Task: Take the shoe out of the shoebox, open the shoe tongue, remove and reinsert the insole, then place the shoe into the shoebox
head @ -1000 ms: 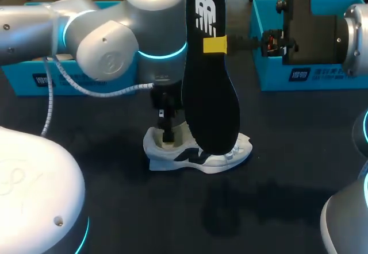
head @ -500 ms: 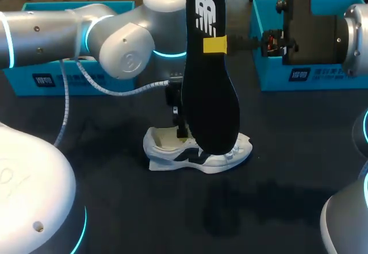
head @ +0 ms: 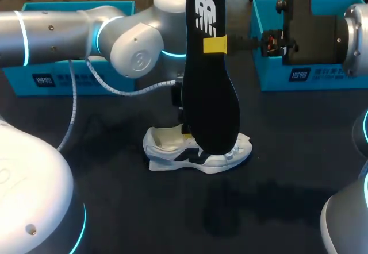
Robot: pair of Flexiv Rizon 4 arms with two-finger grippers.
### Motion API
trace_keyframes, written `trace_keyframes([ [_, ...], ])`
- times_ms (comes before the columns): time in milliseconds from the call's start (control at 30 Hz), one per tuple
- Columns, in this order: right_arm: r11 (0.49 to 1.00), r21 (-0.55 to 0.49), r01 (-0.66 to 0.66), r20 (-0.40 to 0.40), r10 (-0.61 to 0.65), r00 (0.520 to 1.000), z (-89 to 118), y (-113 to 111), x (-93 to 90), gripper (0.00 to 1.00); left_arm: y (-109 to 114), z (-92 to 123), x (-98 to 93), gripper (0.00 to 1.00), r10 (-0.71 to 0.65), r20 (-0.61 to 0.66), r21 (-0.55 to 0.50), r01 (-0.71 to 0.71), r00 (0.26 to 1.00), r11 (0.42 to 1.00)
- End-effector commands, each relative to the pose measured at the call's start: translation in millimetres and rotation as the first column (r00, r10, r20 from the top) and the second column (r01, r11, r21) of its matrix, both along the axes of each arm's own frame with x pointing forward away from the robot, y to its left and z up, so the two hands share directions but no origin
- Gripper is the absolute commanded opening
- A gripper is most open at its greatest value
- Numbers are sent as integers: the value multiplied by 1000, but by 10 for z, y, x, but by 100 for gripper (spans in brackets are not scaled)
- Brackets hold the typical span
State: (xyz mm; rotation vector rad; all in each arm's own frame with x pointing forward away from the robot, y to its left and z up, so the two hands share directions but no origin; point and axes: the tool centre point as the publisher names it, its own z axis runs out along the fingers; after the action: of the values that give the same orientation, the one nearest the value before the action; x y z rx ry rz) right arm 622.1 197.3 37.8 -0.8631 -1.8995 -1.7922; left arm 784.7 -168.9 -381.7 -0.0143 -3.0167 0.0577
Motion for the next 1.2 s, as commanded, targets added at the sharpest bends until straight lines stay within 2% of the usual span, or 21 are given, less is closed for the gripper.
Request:
trace_keyframes([
  [33,1000,-1,1,-2,-1,1000,1,38,13,0,1,-33,26,0,-9,-17,16,9,1000,1000],
  [367,1000,-1,1,-2,-1,1000,1,38,13,0,10,-29,-21,0,-32,-43,3,32,999,999],
  [467,1000,-1,1,-2,-1,1000,1,38,13,0,40,19,-12,0,-84,-89,-29,82,993,996],
  [533,1000,-1,1,-2,-1,1000,1,38,13,0,48,44,19,0,-173,-152,-29,171,973,985],
  [733,1000,-1,1,-2,-1,1000,1,38,13,0,47,222,80,0,-445,-250,-11,457,860,890],
  [800,1000,-1,1,-2,-1,1000,1,38,13,0,56,310,121,0,-550,-293,-66,557,782,828],
  [867,1000,-1,1,-2,-1,1000,1,38,13,0,62,352,141,0,-599,-286,-83,604,748,793],
  [933,1000,-1,1,-2,-1,1000,1,38,13,0,78,436,180,0,-676,-286,-131,671,679,729],
  [1067,1000,-1,1,-2,-1,1000,1,38,13,0,103,503,212,0,-744,-251,-106,747,619,657],
  [1200,1000,-1,1,-2,-1,1000,1,38,13,0,103,503,212,0,-744,-251,-106,747,619,657],
])
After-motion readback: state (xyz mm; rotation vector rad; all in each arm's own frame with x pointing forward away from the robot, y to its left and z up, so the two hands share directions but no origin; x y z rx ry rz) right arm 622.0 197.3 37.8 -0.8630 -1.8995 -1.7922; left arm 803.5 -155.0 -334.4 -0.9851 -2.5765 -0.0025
